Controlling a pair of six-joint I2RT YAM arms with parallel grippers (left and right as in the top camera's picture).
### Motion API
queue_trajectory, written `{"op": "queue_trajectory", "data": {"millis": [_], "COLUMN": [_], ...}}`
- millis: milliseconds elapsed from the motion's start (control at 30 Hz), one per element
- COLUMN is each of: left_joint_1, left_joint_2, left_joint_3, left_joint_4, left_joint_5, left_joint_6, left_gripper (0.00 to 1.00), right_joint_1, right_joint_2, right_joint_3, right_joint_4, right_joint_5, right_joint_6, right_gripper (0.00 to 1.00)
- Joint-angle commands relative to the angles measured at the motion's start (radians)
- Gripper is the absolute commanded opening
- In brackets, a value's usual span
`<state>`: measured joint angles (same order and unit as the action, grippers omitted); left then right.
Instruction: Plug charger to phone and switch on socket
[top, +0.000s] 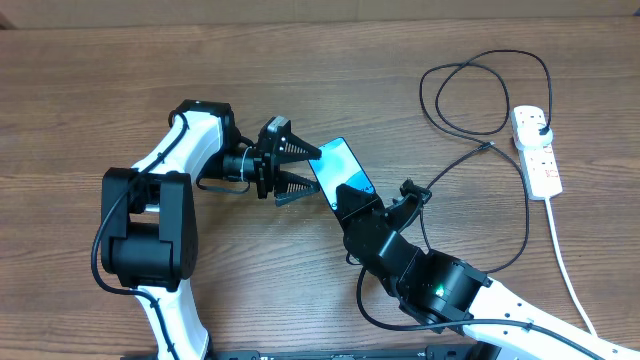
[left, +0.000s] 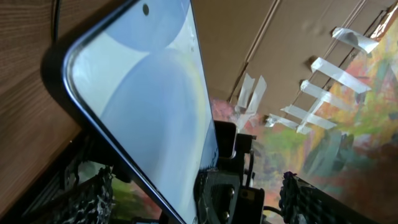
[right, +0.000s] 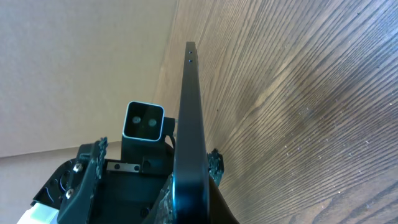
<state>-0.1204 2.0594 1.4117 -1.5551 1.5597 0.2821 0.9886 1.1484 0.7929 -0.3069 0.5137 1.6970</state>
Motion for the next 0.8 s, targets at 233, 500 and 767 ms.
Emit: {"op": "queue_trajectory", "data": {"millis": [233,500,767], "left_joint_1": [-0.025,-0.045,-0.047], "left_joint_2": [-0.027,-0.027,-0.027], "left_joint_3": [0.006,0.006,0.006], "left_joint_4": [0.239,0.436,0.477], "left_joint_5": [0.019,-0.061,-0.156], "left_joint_6": [-0.369,-0.671,-0.889], "left_gripper": [0.89,0.80,0.24], "right_joint_1": [-0.003,-0.003,-0.003], "right_joint_2": [0.013,0.043,0.043], "right_joint_3": [0.020,0.020,0.020], "right_joint_4": [0.046,0.052,0.052], "right_joint_5": [0.035,0.036,0.097], "right_joint_6": [0.005,0.005,0.005], "right_gripper": [0.04,0.04,0.04]}}
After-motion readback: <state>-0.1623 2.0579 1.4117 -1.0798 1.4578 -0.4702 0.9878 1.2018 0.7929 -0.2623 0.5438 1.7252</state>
